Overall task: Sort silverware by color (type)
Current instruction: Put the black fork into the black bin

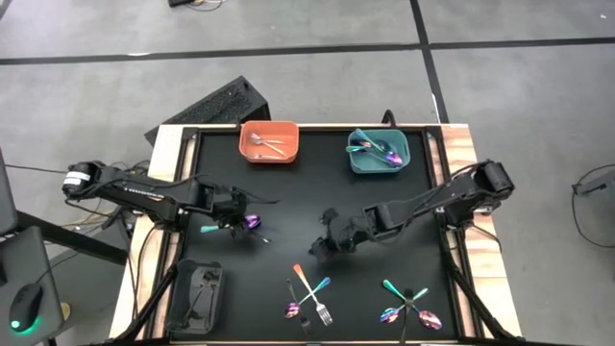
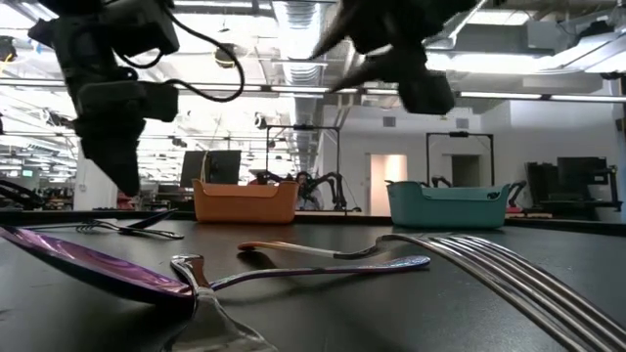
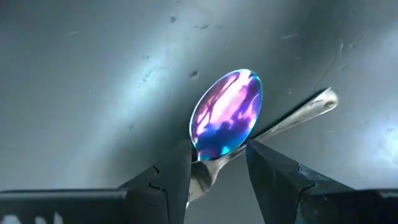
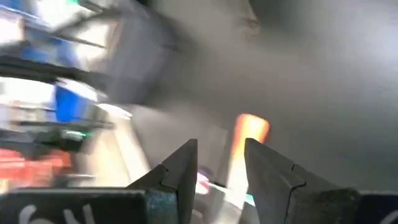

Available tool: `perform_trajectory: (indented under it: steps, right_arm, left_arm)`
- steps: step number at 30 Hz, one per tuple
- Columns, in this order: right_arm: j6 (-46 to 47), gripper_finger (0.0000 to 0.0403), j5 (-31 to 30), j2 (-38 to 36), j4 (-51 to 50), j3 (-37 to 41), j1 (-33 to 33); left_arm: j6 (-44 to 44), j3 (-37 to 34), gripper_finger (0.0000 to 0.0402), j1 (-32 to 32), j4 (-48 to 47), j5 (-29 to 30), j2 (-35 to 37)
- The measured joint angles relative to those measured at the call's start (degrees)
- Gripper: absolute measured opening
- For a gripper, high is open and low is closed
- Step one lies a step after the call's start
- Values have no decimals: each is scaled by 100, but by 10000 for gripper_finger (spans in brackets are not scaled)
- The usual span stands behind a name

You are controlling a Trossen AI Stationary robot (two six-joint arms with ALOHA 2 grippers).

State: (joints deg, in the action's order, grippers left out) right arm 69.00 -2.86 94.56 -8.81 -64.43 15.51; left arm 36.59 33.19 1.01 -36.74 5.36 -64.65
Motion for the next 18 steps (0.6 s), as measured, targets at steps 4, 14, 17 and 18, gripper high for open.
perform_trajectory:
  steps: [4, 14, 17, 18]
  right_arm:
    - [-112, 150, -4, 267, 32, -262, 19]
    - [-638, 150, 145, 364, -571, -697, 15]
    - [-709, 150, 114, 315, -618, -702, 11]
    - [-753, 150, 97, 301, -701, -703, 11]
  left_arm:
    - [-698, -6, 142, 51, 12, 54, -152]
    - [-2925, -1, 141, 559, 381, -5, -769]
    - [-3032, 9, 141, 666, 312, 59, -988]
    - [-3037, 9, 141, 667, 378, 54, -1048]
